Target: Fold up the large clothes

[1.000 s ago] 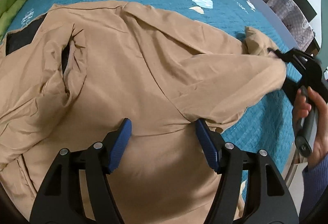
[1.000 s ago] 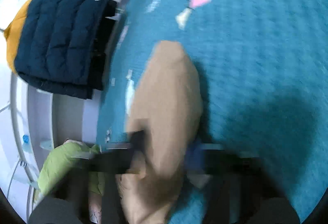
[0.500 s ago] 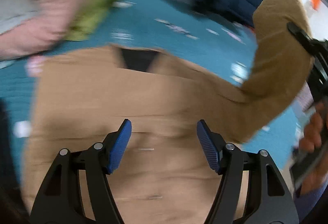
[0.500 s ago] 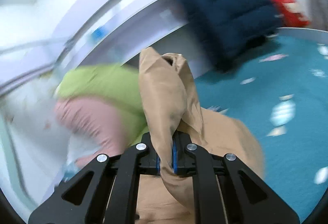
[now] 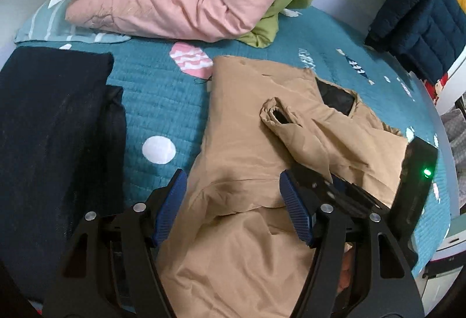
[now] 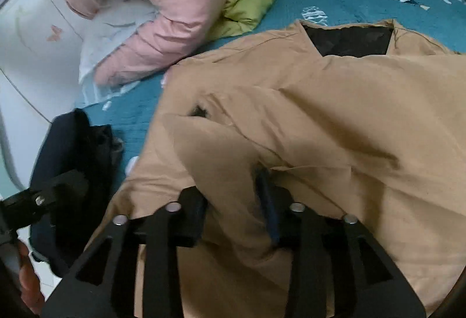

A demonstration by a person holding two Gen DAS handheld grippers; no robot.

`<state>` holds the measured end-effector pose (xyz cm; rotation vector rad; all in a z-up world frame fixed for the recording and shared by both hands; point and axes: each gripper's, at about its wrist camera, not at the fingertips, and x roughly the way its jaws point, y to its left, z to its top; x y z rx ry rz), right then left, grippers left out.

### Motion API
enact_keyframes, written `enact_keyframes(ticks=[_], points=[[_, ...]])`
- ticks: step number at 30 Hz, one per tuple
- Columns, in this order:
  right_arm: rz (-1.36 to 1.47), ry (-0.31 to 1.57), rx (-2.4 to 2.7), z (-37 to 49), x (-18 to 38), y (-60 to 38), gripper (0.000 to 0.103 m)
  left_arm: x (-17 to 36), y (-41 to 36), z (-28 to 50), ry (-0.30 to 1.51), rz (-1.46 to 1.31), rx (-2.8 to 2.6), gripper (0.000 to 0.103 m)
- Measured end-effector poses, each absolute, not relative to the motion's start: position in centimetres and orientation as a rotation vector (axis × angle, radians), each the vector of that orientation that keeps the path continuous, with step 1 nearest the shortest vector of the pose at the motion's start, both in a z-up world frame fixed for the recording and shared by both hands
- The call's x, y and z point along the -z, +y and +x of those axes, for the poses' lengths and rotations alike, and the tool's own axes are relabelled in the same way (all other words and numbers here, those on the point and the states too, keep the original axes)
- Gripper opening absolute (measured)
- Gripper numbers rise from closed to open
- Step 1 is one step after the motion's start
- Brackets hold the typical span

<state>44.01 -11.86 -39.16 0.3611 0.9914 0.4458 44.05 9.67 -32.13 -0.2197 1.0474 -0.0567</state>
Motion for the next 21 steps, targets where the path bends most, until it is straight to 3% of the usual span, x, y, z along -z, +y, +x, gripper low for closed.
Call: enact_keyframes(ticks=[2,8,14,18,21], points=[[0.371,0.937,-0.454,43.0,36.8,-12.8,0.069,31.6,9.4,44.3,1.029,-0.233,0.075,0.067],[0.317,0.815,-0.247,40.2,32.1,-18.6,0.069,31.3,5.5,46.2,1.026,-0.247,0.198,0.068],[0.522,0.944,-0.043,40.5,36.4,-28.4,0.069,34.5,-0.6,49.2,1.137,-0.17,0.295,0.073],[0.67,1.059,-0.049,41.3,41.4,-31.0,0.067,39.2,-2.2,50.8,1.268,-0.102,0.257,0.073],[0.646,1.073,-0.074,42.0,41.5,-30.7,0.069,39.9,-2.6,51.1,1.27,-0.091,0.264,0.075]])
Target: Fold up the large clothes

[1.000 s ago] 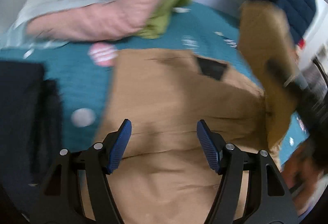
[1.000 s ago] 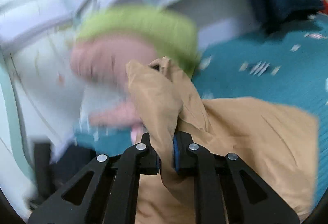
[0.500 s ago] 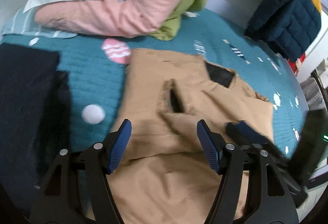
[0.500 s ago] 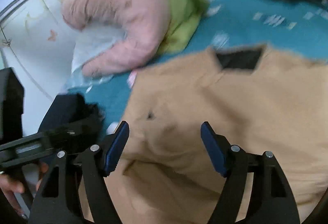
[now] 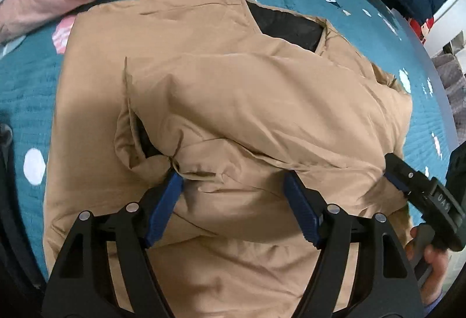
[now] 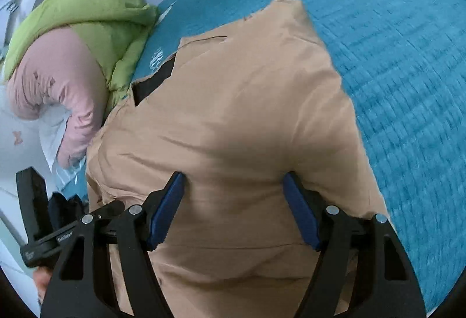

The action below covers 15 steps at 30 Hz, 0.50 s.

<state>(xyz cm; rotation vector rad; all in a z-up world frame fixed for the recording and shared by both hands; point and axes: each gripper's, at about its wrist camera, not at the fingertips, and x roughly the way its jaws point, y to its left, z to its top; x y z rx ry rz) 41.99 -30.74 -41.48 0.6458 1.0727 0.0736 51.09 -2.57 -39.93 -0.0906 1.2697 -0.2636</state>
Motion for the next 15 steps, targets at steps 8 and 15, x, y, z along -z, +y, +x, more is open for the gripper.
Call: enact_keyframes(ticks=[8,15], points=[[0.683,0.983,-0.123,44.0,35.6,-33.1,0.072,33.5,2.3,52.9,1.123,-0.151,0.259,0.086],[0.604,1.075,0.061,51.6,36.1,-37.6,0.073,34.7,7.1,59.9,1.204,-0.125,0.062,0.087]])
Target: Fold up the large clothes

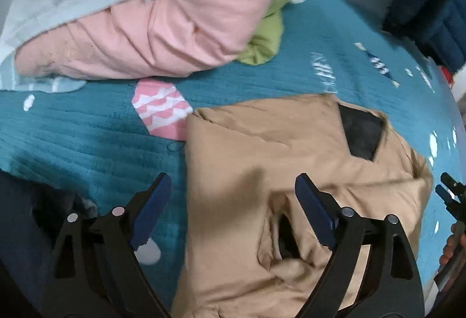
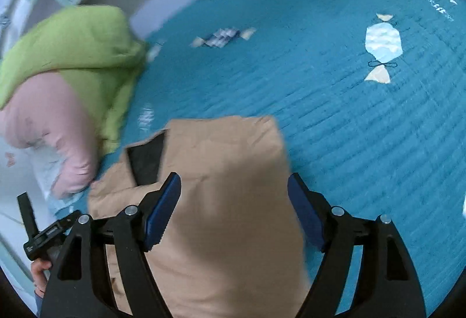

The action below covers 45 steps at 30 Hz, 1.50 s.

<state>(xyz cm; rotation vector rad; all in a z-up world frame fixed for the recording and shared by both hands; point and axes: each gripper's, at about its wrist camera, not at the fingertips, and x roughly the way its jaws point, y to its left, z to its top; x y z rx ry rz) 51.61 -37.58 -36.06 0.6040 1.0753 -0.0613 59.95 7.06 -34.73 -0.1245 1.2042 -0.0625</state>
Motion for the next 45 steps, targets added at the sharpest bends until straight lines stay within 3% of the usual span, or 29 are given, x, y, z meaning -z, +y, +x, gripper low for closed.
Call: enact_keyframes(ticks=[10,11,12,15,17,18,22,24,31,37,45], points=[[0.558,1.252,0.059,56.8,40.7,-38.2,0.073,40.8,7.3,64.7,1.391,-0.146,0.034,0.088],[0.543,1.259,0.055,57.0,40.9,-38.1,0.069,41.2,7.3,64.9,1.408,-0.143,0.035,0.088],[0.538,1.263,0.037,57.1,41.0,-37.9,0.052,41.6,7.3,65.1,1.421,-0.142,0.033,0.088],[0.488,1.285,0.043,57.3,41.2,-37.5,0.027,42.0,7.4,65.5,1.427,-0.141,0.038,0.087],[0.458,1.286,0.042,57.5,41.2,-37.4,0.02,41.9,7.1,65.5,1.437,-0.121,0.058,0.079],[0.457,1.271,0.037,57.4,41.0,-37.4,0.016,41.7,6.9,65.6,1.435,-0.114,0.077,0.065],[0.419,1.175,0.029,57.1,38.7,-37.1,0.013,39.9,6.0,65.4,1.362,-0.036,0.082,0.026],[0.428,1.107,0.035,57.2,36.7,-37.2,0.013,38.4,5.7,65.0,1.289,-0.02,0.083,0.02],[0.405,0.894,-0.022,55.0,29.5,-36.9,0.013,30.5,5.6,62.6,1.058,-0.154,0.193,0.017],[0.403,0.783,-0.09,48.2,25.6,-37.0,0.013,25.3,7.9,55.6,0.904,-0.193,0.29,0.017],[0.371,0.766,-0.132,36.3,23.2,-35.3,0.014,24.0,9.2,44.3,0.863,-0.179,0.334,0.017]])
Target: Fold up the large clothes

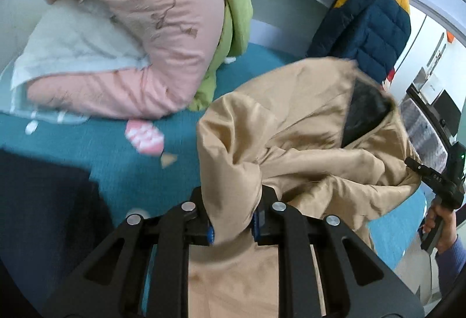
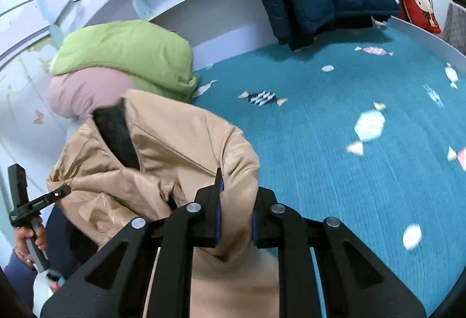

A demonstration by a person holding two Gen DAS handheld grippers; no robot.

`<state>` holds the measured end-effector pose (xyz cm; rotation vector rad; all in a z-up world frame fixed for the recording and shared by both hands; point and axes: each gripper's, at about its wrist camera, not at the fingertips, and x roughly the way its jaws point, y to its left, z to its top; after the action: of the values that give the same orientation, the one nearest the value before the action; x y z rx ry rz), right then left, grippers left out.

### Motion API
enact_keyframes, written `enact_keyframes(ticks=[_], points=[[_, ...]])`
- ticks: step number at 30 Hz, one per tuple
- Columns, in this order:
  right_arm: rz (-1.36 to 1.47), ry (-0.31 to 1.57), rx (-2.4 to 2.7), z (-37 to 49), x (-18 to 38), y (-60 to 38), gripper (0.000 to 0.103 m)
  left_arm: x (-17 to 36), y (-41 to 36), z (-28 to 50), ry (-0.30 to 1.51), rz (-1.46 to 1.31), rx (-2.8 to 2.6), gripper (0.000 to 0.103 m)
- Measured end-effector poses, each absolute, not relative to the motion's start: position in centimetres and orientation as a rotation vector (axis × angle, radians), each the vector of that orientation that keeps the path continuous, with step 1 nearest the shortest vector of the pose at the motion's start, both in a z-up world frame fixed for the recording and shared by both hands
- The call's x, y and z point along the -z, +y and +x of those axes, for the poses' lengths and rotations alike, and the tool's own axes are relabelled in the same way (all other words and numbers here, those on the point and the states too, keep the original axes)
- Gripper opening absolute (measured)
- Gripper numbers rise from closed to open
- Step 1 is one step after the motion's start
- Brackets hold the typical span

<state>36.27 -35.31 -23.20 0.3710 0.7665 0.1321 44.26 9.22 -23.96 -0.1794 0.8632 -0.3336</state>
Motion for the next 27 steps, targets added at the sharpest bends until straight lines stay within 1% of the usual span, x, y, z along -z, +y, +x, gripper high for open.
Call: enact_keyframes(ticks=[2,5,7,8,10,12,13,14,15,16,17,18,21,23,25,27], points=[[0.363,0.801,-0.145,33.4,23.5,-34.4,0.014,24.6,10.1,41.5,0.886,-0.181,0.326,0.017],[0.349,0.853,-0.153,29.9,24.5,-33.0,0.015,27.0,10.8,37.9,0.941,-0.196,0.315,0.018],[0.334,0.895,-0.149,28.1,25.5,-32.4,0.016,28.7,11.2,35.7,0.987,-0.228,0.305,0.022],[0.338,0.935,-0.147,26.9,26.6,-32.2,0.019,29.2,11.3,34.6,0.997,-0.235,0.297,0.022],[0.336,0.974,-0.123,25.4,27.8,-32.1,0.021,30.7,11.4,32.3,1.036,-0.237,0.277,0.033],[0.334,1.043,-0.098,23.8,29.4,-32.1,0.029,31.6,11.5,30.5,1.068,-0.242,0.257,0.043],[0.337,1.058,-0.086,23.4,29.8,-32.3,0.031,32.0,11.8,29.5,1.079,-0.245,0.249,0.047],[0.348,1.077,-0.072,22.7,30.2,-32.4,0.038,32.3,11.9,28.9,1.091,-0.243,0.242,0.05],[0.364,1.097,-0.064,22.0,30.5,-32.6,0.043,32.5,12.2,28.2,1.101,-0.242,0.233,0.058],[0.373,1.105,-0.059,21.2,30.4,-32.8,0.044,32.6,12.6,27.6,1.105,-0.247,0.22,0.068],[0.374,1.11,-0.063,20.4,30.2,-32.9,0.047,32.5,13.1,26.9,1.105,-0.256,0.201,0.072],[0.371,1.112,-0.067,19.8,30.0,-32.9,0.05,32.2,13.5,26.1,1.096,-0.265,0.191,0.075],[0.36,1.105,-0.086,17.7,28.5,-32.9,0.051,30.8,14.3,23.7,1.075,-0.222,0.149,0.075],[0.377,1.066,-0.12,17.0,26.8,-32.6,0.051,29.1,14.6,22.1,1.023,-0.193,0.119,0.077],[0.407,1.017,-0.136,16.9,25.2,-32.3,0.051,27.3,14.6,20.9,0.95,-0.175,0.077,0.083],[0.444,0.973,-0.158,17.6,24.1,-31.9,0.051,25.6,13.8,20.6,0.892,-0.165,0.087,0.083]])
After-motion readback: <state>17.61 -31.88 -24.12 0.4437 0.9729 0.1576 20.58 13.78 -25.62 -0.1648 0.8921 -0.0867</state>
